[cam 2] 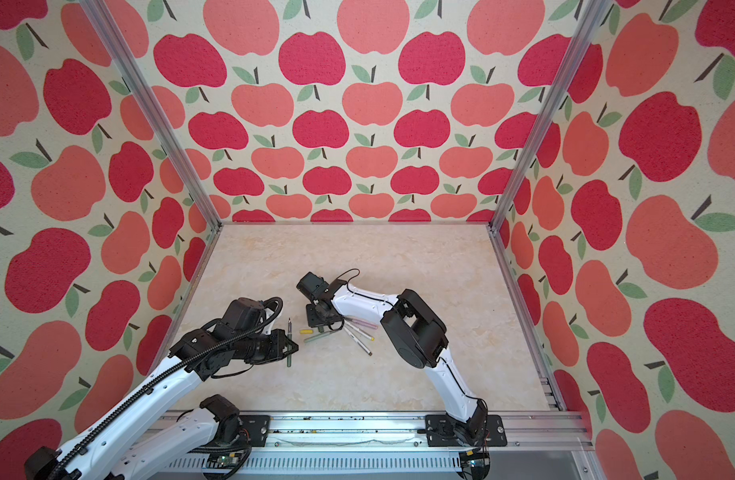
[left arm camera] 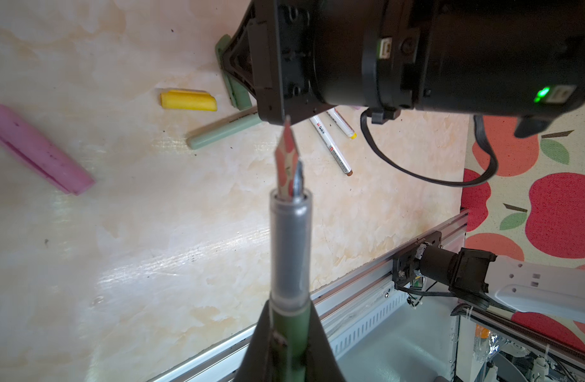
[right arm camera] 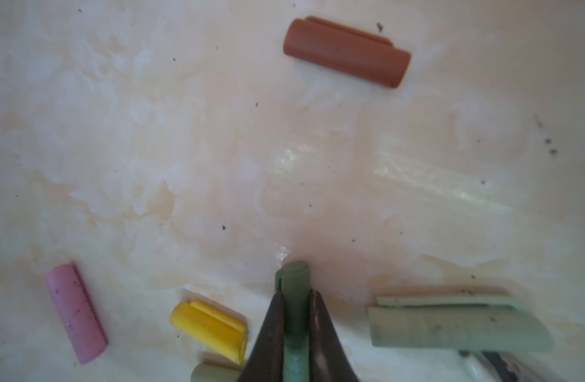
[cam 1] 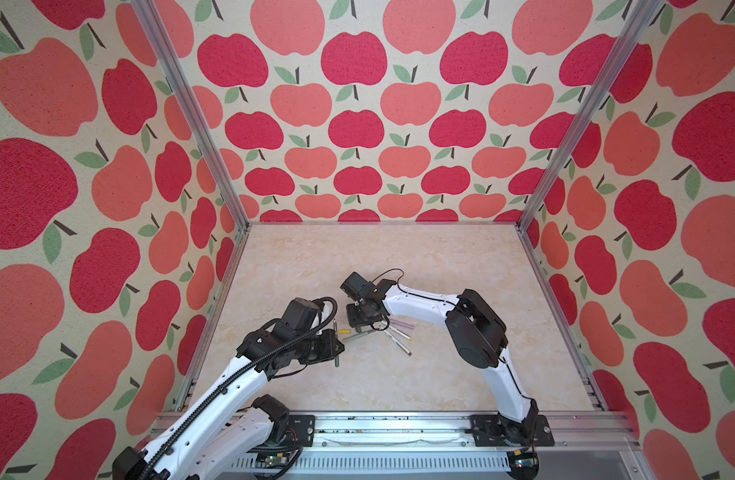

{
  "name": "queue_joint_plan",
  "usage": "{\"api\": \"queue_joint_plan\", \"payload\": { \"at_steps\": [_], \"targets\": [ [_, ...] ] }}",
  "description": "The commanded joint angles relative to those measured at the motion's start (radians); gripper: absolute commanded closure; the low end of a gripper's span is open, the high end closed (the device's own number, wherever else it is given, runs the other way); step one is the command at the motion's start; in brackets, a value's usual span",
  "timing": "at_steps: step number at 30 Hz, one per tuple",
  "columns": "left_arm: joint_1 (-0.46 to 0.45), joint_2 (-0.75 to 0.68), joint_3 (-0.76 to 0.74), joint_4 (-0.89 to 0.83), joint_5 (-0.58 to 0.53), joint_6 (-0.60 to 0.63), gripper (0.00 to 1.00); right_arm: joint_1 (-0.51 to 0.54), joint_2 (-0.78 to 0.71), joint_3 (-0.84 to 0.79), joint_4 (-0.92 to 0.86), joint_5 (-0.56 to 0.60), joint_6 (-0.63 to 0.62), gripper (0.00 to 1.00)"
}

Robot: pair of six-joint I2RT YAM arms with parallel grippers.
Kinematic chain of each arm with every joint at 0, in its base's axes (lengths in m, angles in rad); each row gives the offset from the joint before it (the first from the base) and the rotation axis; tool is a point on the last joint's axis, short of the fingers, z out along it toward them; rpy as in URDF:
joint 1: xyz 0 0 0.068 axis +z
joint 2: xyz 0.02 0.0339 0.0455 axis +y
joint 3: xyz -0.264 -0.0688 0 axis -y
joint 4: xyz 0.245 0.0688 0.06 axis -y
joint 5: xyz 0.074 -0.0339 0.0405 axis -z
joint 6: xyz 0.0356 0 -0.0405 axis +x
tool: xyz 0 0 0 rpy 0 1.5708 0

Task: Insert the pens into the pen caps
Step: 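Lift the green cap with the right gripper toward the pen tip in the left gripper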

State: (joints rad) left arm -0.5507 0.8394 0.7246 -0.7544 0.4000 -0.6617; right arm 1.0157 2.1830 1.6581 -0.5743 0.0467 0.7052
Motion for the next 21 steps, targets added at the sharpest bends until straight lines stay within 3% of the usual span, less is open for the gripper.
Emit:
{"api": "queue_joint_plan", "payload": {
  "at_steps": [1, 21],
  "targets": [
    [-0.007, -0.002, -0.014, 0.055, 0.013, 0.043, 1.00, -0.041, -0.092, -0.041, 0.007, 0.030, -0.022, 0.92],
    [-0.074, 0.088, -0.096, 0.523, 0.155, 0.095, 1.00, -0.152, -0.512, -0.187, 0.196, -0.120, 0.004, 0.92]
  ]
}}
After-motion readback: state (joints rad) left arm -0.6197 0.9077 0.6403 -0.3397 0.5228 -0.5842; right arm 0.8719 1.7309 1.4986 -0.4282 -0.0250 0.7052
